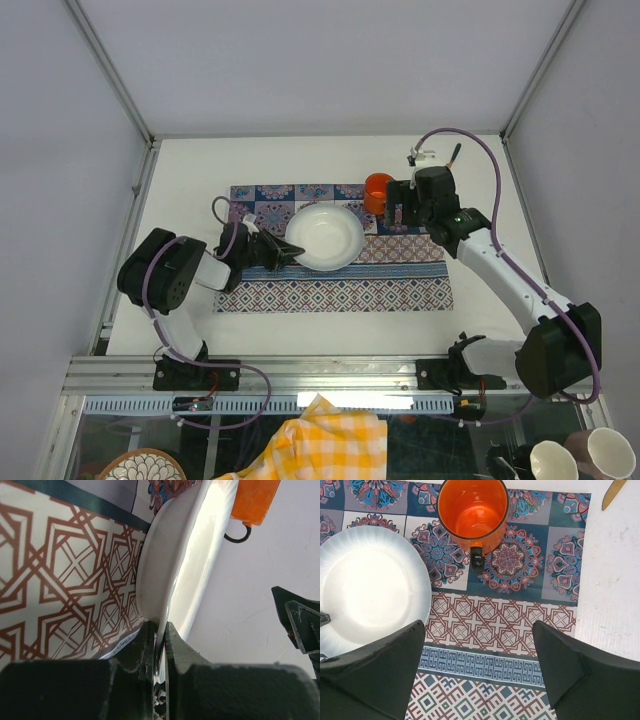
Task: Set the dinner table for one person
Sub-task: Place the plate on the napkin.
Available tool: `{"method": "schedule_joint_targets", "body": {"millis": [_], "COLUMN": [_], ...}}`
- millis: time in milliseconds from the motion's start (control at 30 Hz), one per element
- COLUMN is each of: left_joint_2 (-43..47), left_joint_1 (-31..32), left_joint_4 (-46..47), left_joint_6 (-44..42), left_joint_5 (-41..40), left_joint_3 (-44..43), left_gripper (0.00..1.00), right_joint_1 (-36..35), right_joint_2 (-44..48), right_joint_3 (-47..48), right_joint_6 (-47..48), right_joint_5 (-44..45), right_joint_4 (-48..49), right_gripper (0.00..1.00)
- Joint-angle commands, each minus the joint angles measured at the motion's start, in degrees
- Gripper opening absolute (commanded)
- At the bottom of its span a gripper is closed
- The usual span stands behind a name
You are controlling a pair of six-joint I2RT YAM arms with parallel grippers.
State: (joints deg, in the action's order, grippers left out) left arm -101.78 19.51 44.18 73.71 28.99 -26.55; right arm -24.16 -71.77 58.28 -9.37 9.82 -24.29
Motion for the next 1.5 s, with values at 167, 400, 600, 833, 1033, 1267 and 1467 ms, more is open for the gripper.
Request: {"method": "schedule_joint_targets", "body": {"millis": [167,400,600,833,1033,1267,1467], "left_joint_2": [-3.5,-2.1,2.2,7.2,5.3,5.4,5.4], "left_joint_1": [2.0,2.1,2.0,1.9,1.9,1.9,1.9], "left_joint_4": [12.5,11.0,4.5,-2.7,-0.5,-0.7,-2.2], "left_joint_6": [5.7,4.6,1.6,-1.6,0.0,0.1,-0.3], "left_joint_5": [3.3,2.6,1.1,-0.4,0.4,-0.4,-0.3], "left_joint_3": [-3.5,-1.9,-2.0,-1.8,-0.6,0.9,0.6], "left_gripper": [0.00,0.00,0.00,0.00,0.00,0.00,0.19], "right_joint_1": [-0.1,-0.1,-0.1,0.0,0.0,0.1,0.0], "right_joint_2": [0.5,0.3,0.6,0.6,0.6,0.6,0.4], "right_joint_3": [2.6,2.5,2.4,2.2,2.2,2.1,2.2], "right_joint_6": [0.5,0.6,0.5,0.4,0.4,0.5,0.4], "right_joint_5": [1.2,1.2,1.3,1.3,1.5,1.4,1.0], "right_joint_4": [0.8,1.0,1.0,1.1,1.1,1.1,1.1], "right_gripper": [0.92,0.92,0.92,0.92,0.92,0.92,0.92]}}
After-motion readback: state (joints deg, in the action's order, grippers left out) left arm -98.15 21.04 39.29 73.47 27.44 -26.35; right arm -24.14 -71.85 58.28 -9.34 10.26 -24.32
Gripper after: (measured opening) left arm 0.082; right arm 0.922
